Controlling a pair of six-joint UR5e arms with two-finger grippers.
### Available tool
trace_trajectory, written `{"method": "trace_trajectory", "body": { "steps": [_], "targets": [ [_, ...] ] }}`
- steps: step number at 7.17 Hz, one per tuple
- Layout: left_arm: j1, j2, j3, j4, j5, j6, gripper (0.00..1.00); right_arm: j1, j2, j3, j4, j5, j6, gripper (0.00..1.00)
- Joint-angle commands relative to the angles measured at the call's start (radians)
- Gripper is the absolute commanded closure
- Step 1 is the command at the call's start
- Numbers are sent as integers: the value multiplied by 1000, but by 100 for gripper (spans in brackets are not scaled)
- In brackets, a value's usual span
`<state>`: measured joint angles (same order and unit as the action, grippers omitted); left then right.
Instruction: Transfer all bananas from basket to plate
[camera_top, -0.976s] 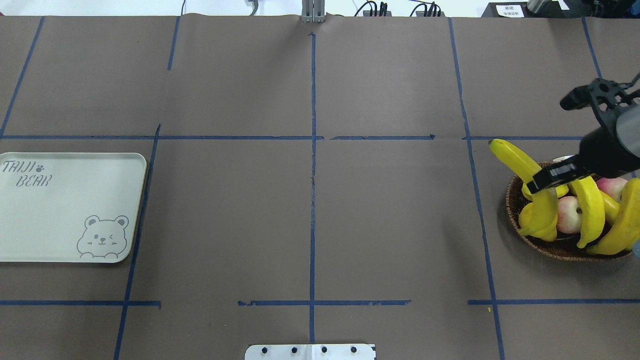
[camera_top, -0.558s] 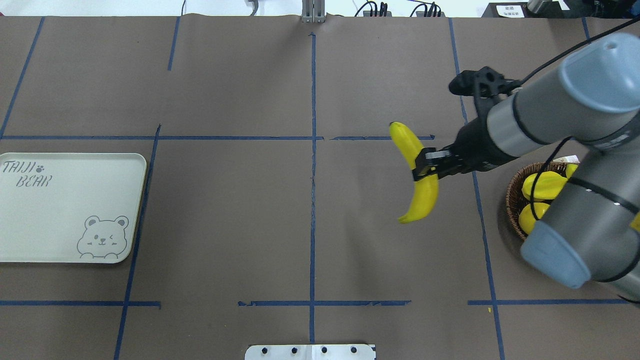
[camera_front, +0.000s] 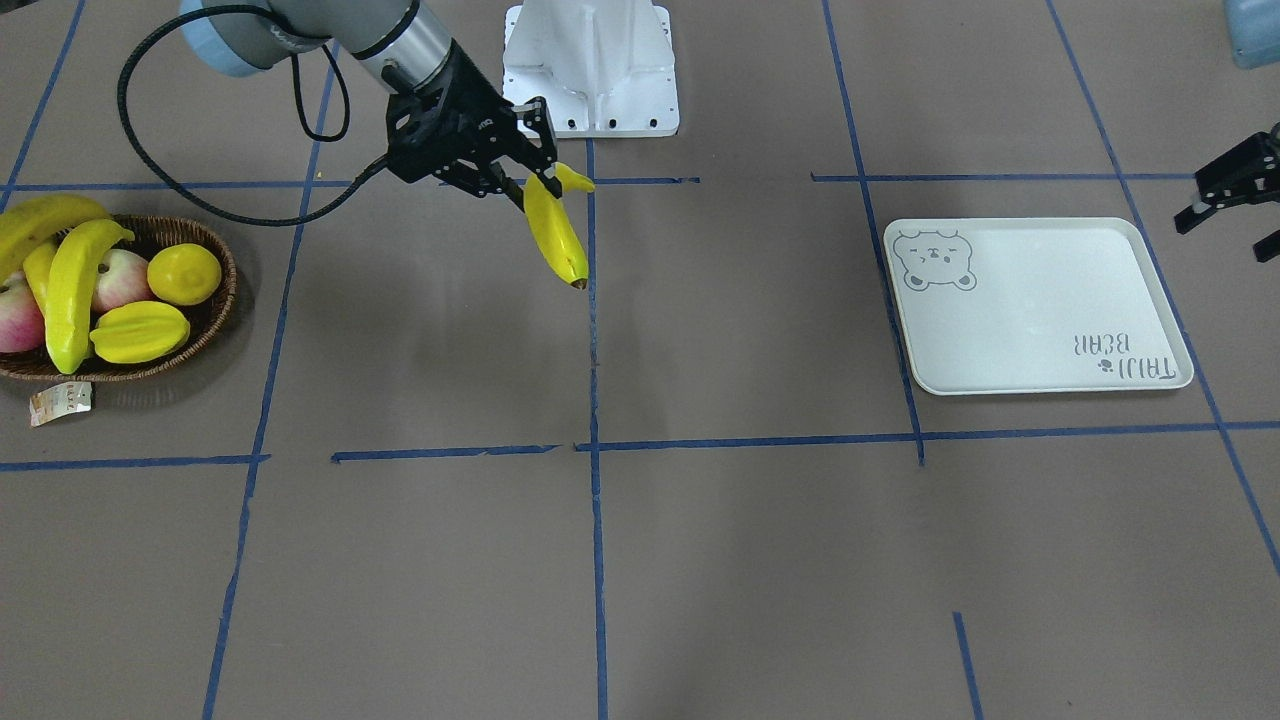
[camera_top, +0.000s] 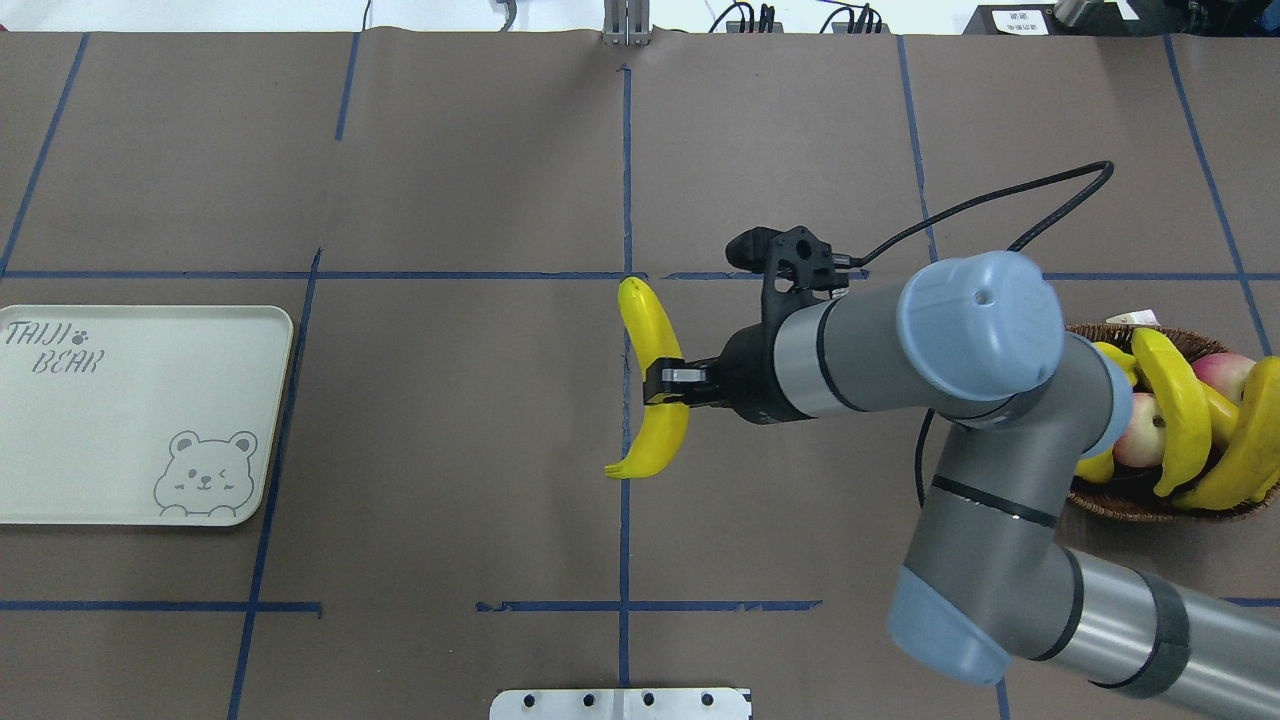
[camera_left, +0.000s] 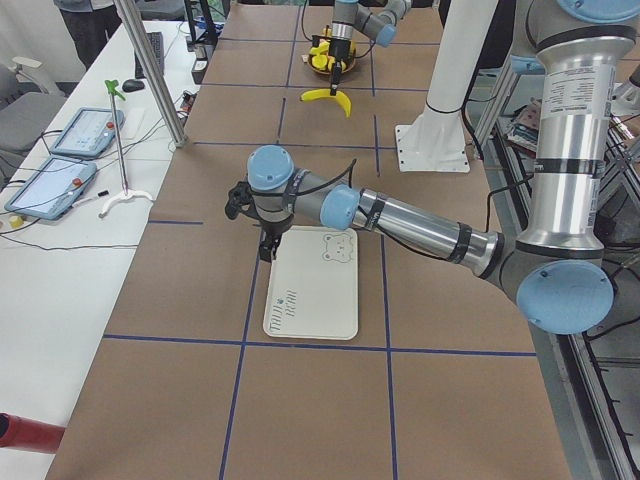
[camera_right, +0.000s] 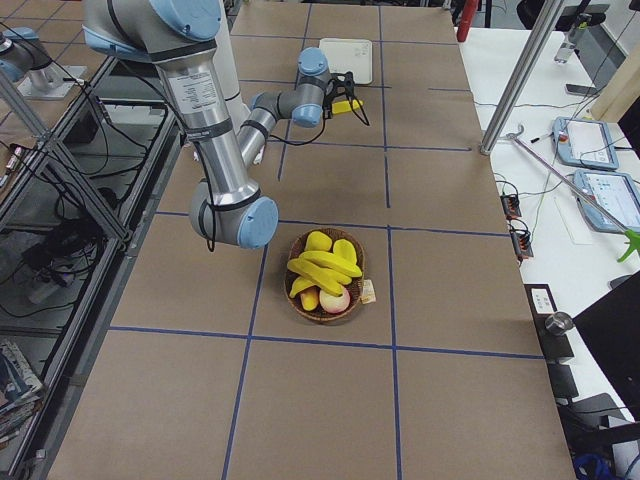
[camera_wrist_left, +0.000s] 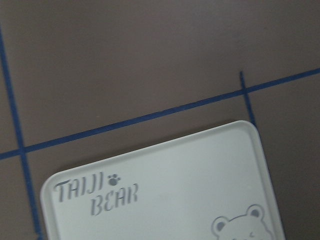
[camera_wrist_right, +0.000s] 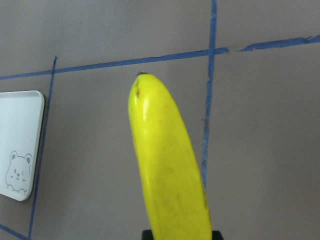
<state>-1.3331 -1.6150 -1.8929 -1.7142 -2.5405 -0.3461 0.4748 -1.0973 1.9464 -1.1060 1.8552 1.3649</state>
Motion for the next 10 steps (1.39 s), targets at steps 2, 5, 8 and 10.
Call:
{"method": "trace_trajectory", "body": {
  "steps": [2, 5, 8, 10],
  "targets": [
    [298, -234, 27, -325, -3, -833, 1, -70, 117, -87, 17, -116, 52, 96],
    [515, -417, 28, -332, 263, -1129, 1, -107, 160, -98, 14, -162, 80, 96],
    [604, -450, 29, -332, 360, -1183, 1, -120, 171, -99, 17, -179, 82, 96],
    [650, -450, 29, -332, 402, -1191, 4, -120, 178, -98, 17, -179, 83, 96]
  ]
}}
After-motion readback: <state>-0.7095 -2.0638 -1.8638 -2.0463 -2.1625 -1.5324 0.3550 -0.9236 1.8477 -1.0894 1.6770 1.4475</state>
